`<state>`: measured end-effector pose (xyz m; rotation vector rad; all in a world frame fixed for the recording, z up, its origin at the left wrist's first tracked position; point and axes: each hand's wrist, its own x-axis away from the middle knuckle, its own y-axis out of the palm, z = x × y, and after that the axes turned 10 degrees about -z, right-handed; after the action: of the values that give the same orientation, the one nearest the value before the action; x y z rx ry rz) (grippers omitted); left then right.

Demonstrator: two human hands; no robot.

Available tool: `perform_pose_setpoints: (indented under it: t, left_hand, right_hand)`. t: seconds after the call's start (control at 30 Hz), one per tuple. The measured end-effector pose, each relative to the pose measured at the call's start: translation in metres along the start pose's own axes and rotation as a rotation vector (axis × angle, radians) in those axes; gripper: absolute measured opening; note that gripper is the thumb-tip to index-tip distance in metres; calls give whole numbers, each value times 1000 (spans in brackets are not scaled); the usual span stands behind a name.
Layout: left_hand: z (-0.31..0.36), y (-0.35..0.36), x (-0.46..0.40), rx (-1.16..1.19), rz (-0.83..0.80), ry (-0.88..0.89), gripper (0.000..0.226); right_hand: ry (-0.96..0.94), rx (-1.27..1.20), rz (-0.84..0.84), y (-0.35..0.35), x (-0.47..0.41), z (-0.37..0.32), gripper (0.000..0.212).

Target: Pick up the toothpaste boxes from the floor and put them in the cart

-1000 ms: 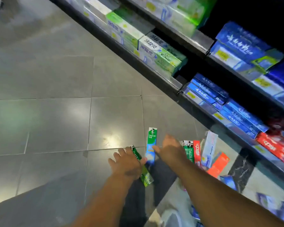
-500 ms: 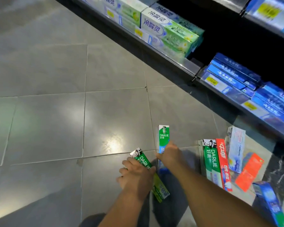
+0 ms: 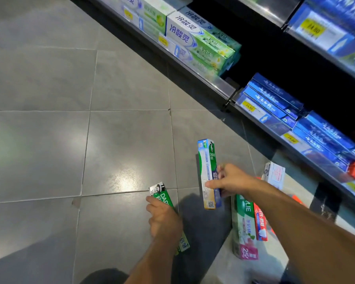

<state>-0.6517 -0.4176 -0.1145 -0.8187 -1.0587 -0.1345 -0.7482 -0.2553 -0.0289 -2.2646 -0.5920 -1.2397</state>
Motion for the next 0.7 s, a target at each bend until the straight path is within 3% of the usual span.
perform_pose_setpoints:
  t: [0.1,0.2,0.33,0.43,0.7]
  left_hand:
    - [-2,-12,-11,226,-104,-36,74]
    - [-7,-45,-16,469,-154,36,55]
    - [11,-125,34,996,-266,110,34]
    - [32,-197,97,1034,-356,228,41]
    - [93,-376,330,897,-316,411,39]
  right_hand:
    - [14,4,2,-2,-1,6,22]
    - [-18,8,67,-4,1,0,25]
    - [-83,-109,100,-9,47,-24,30]
    - [-108,-233,73,-19,114,-57,35]
    - [-214,-296,38,-60,355,-184,34]
